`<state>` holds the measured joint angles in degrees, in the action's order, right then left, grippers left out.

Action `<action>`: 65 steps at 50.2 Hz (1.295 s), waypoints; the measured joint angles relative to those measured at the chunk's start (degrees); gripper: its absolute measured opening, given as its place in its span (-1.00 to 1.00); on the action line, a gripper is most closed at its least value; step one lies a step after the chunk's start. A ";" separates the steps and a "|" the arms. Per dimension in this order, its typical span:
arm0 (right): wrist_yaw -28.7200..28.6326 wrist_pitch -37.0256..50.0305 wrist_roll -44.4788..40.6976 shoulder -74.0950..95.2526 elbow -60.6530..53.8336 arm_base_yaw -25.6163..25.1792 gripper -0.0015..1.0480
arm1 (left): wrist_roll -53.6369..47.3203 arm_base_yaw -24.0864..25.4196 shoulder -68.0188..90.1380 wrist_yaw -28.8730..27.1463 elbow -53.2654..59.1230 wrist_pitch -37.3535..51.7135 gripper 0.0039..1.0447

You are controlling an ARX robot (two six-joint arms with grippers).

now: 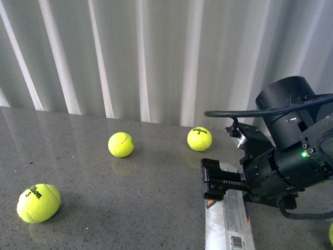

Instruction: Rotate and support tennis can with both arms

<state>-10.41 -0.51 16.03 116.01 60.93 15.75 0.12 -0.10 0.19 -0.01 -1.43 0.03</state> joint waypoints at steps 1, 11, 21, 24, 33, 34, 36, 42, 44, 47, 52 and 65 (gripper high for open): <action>0.02 0.24 0.15 0.35 0.00 0.13 0.87 | 0.00 0.00 0.00 0.00 0.00 0.00 0.88; 0.68 2.64 0.42 2.12 -0.74 0.72 0.87 | 0.00 0.00 0.00 0.00 0.00 0.00 0.88; 0.68 4.87 0.90 3.61 -1.79 0.79 0.48 | -0.02 0.00 0.00 0.00 0.00 0.00 0.88; 0.83 5.31 0.85 3.78 -2.05 0.68 0.33 | 0.00 0.00 0.00 0.00 0.00 0.00 0.88; 0.59 5.09 0.50 3.85 -2.16 0.52 -0.04 | 0.00 0.00 0.00 0.00 0.00 0.00 0.88; 0.72 4.85 0.26 3.67 -2.16 0.52 -0.08 | -0.02 0.00 0.00 0.00 0.00 0.00 0.88; 0.81 4.42 -0.04 3.45 -2.16 0.52 -0.15 | -0.02 0.00 0.00 0.00 0.00 0.00 0.88; 1.20 2.89 -1.55 1.92 -2.23 0.52 -0.33 | 0.00 0.00 0.00 0.00 0.00 0.00 0.88; 2.03 2.12 -2.93 0.79 -2.54 0.57 -0.41 | 0.00 0.00 0.00 0.00 0.00 0.00 0.88; 3.74 1.66 -6.19 -1.66 -3.61 0.57 -0.52 | 0.00 0.00 0.00 0.00 0.00 0.00 0.88; 9.22 4.48 -16.72 -8.57 -6.32 0.59 -0.67 | 0.00 0.00 0.00 0.00 0.00 0.00 0.88; 9.46 13.35 -45.79 -18.21 -12.90 0.85 -0.80 | -0.02 0.00 0.00 0.00 0.00 0.00 0.88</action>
<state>-0.95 12.84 -29.76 97.80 48.03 16.60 0.10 -0.10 0.19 -0.01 -1.43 0.03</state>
